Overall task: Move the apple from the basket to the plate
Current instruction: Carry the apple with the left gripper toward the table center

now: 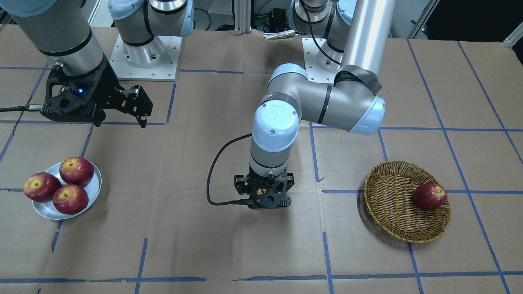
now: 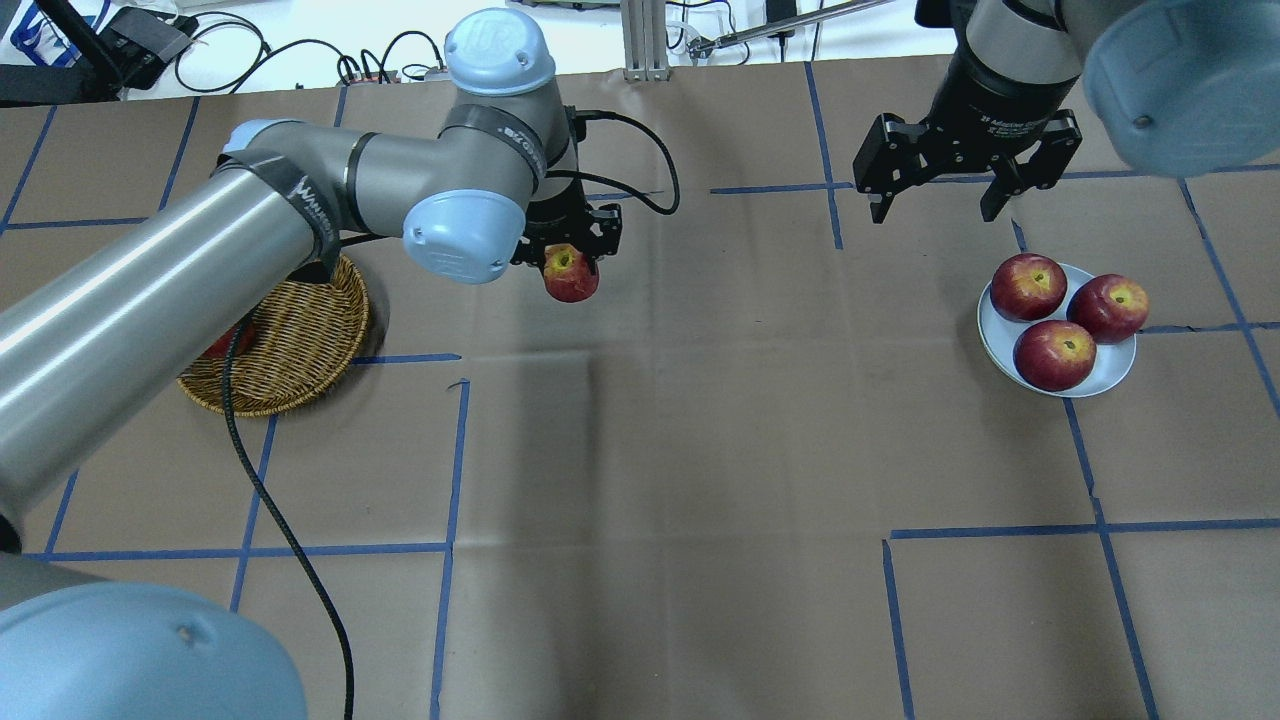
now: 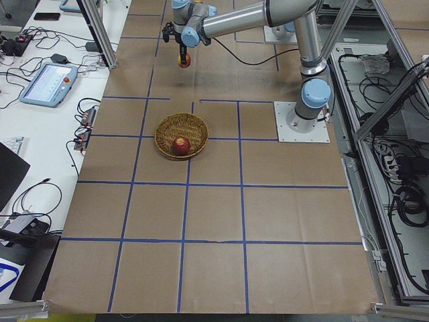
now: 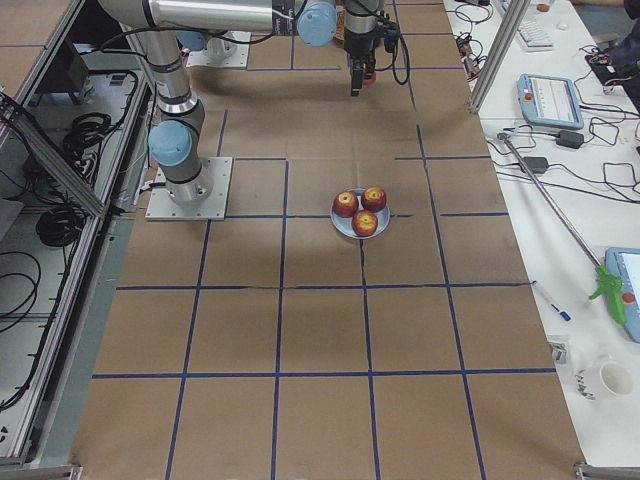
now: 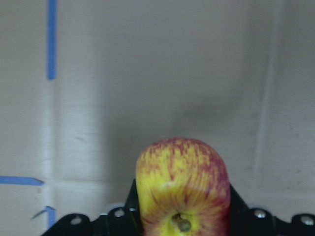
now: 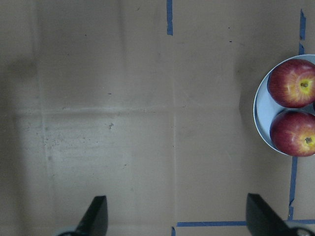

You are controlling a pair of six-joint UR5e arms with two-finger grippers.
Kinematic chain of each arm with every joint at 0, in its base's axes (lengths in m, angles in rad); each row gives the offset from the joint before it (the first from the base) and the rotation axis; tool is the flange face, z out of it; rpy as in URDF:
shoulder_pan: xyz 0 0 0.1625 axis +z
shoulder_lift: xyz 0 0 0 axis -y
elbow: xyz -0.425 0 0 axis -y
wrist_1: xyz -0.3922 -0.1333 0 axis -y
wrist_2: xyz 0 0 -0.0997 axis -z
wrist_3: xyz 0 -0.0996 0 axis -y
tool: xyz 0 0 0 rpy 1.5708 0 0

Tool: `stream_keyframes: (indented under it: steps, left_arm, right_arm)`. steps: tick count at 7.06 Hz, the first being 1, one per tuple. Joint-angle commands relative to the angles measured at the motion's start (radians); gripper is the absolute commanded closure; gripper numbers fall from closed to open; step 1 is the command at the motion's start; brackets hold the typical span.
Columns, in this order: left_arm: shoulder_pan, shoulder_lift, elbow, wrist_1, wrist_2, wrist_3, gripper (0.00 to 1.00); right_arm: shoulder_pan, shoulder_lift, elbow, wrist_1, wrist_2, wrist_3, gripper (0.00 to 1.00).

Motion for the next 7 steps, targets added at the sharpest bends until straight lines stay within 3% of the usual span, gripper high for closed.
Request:
stream_keyframes:
  steps: [1, 3, 5, 6, 7]
  left_arm:
    - [-0.047, -0.076, 0.021, 0.015, 0.012, -0.033, 0.67]
    - [-0.057, -0.101, 0.015, 0.03, 0.003, -0.039, 0.67]
    - [-0.064, -0.101, 0.013, 0.029, 0.003, -0.039, 0.58]
    - [-0.067, -0.101, 0.015, 0.029, 0.011, -0.036, 0.45]
    - [-0.067, -0.1, 0.015, 0.03, 0.014, -0.037, 0.05]
  right_arm:
    - [0.0, 0.0, 0.0, 0.0, 0.001, 0.0, 0.0]
    - [0.0, 0.0, 0.0, -0.002, 0.003, 0.0, 0.0]
    - [0.0, 0.0, 0.002, -0.002, 0.001, 0.0, 0.0]
    - [0.0, 0.0, 0.002, -0.002, 0.001, 0.0, 0.0]
    - [0.0, 0.0, 0.002, -0.002, 0.001, 0.0, 0.0]
